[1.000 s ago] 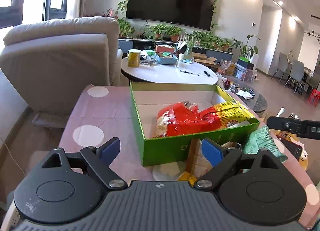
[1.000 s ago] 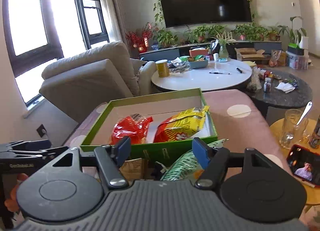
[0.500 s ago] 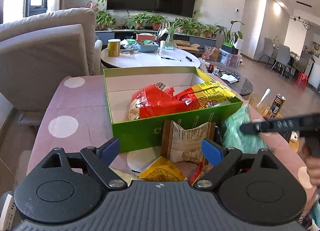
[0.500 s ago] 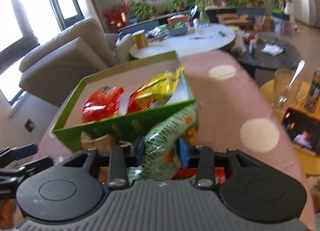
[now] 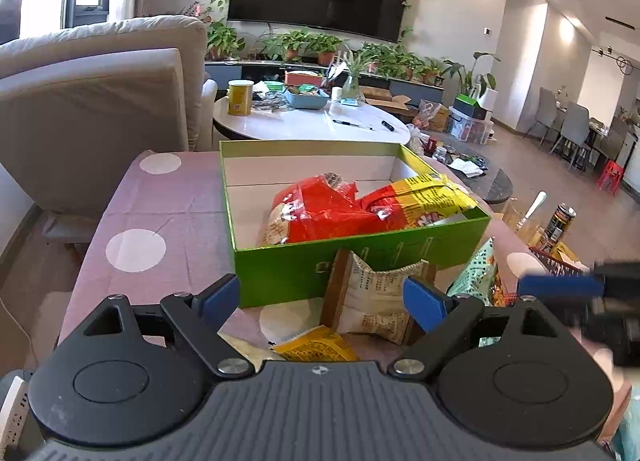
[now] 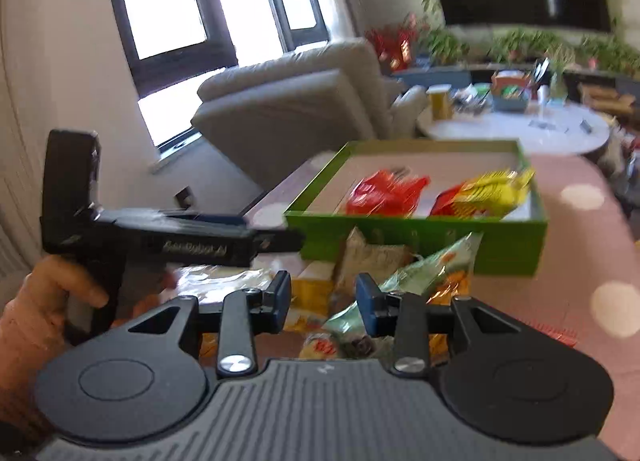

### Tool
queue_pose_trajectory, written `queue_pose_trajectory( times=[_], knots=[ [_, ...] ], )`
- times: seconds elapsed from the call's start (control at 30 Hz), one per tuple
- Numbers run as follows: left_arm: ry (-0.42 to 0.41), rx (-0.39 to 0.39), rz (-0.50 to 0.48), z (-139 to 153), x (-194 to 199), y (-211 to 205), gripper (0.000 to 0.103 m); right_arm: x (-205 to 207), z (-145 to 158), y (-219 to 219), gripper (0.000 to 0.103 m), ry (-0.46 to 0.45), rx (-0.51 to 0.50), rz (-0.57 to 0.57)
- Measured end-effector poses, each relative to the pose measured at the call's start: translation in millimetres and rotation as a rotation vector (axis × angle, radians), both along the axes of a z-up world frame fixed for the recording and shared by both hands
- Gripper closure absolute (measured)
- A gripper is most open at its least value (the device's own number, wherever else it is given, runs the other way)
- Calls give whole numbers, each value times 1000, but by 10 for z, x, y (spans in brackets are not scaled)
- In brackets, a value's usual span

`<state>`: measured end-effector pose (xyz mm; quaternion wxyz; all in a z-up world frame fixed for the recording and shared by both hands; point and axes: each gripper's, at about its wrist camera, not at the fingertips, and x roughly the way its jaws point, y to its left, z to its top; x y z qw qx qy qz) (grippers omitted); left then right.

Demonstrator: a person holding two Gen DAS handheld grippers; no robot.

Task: Organize snacks
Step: 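Move the right tool down to the pale green snack bag, then grasp the pale green snack bag with the right tool and lift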

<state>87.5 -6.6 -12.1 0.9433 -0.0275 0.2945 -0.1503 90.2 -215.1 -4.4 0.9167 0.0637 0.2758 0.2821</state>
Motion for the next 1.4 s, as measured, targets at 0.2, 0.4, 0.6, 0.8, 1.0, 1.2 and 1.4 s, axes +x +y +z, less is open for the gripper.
queue_pose_trajectory(
  times=[0.2,0.4,0.6,0.8,1.0,1.2,1.4],
  knots=[
    [9,21,-150,-24,-147,-207,16,182,12,-403,27,68,56,-233],
    [-7,119,-417,-149,-490,-728,16,323,-129,-611,27,142,86,-377],
    [-51,322,-462,-366,-504,-1240,23,315,-184,-547,27,161,81,-349],
    [118,144,-312,-351,-55,-941,60,282,-168,-601,27,136,73,-317],
    [94,75,-204,-171,108,-543,53,326,-228,-646,27,95,65,-266],
    [78,51,-123,-132,196,-350,48,407,-306,-506,27,57,26,-151],
    [93,36,-104,-175,223,-265,43,630,-351,-422,27,72,49,-92]
  ],
)
